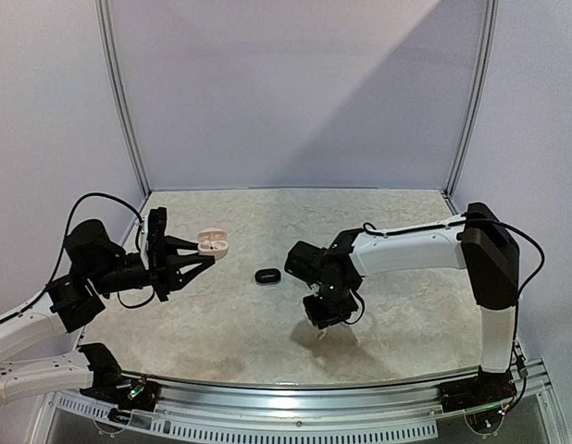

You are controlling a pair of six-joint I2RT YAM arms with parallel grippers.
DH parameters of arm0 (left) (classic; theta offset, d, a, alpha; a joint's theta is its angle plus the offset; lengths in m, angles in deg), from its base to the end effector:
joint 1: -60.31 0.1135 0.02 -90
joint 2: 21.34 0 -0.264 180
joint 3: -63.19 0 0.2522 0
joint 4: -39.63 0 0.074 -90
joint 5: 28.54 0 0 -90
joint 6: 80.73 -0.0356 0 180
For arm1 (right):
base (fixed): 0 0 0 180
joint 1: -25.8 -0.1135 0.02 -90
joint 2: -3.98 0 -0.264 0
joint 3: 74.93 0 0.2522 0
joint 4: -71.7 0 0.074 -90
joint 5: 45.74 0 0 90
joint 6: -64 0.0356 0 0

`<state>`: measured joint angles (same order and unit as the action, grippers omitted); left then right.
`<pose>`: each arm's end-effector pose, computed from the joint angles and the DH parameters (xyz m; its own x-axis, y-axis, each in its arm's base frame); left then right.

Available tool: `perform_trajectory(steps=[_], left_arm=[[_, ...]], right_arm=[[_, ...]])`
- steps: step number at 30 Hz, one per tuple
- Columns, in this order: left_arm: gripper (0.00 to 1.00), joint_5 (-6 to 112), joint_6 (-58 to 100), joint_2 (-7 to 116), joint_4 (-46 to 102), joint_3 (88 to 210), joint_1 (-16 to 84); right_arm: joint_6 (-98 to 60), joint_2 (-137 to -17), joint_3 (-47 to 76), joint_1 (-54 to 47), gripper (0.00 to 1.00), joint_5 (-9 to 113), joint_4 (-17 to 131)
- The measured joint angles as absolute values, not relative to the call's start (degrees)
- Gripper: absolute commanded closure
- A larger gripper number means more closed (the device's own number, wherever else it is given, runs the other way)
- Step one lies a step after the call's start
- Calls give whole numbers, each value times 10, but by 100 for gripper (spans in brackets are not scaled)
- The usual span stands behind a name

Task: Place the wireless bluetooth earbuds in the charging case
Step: Move the right earbud to the center of the board, then adjust the right earbud at the center of the board.

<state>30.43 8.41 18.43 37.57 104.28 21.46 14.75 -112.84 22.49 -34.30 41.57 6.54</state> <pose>0.1238 -0.1233 0.2868 0.0040 0.0133 -0.9999 0.9390 0.3439 0.0084 0.1946 0.3350 0.1563 -0.9397 -0.3262 -0.1023 -0.3304 0.9435 0.0265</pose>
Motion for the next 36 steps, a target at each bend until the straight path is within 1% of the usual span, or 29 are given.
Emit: perform_trajectory(steps=[5, 11, 18, 21, 29, 36], left_arm=[[100, 304, 84, 184, 376, 1043, 215], [100, 304, 84, 184, 376, 1043, 215], [100, 304, 84, 184, 376, 1043, 215], [100, 304, 84, 184, 376, 1043, 215], [100, 304, 84, 184, 376, 1043, 215], [100, 305, 83, 184, 376, 1043, 215]], right_arm=[[143, -1122, 226, -343, 78, 413, 48], [135, -1114, 226, -343, 79, 420, 44], [91, -1114, 241, -346, 92, 451, 49], [76, -1114, 250, -347, 95, 469, 54], [73, -1121, 250, -347, 98, 494, 54], [74, -1135, 247, -350, 98, 509, 58]])
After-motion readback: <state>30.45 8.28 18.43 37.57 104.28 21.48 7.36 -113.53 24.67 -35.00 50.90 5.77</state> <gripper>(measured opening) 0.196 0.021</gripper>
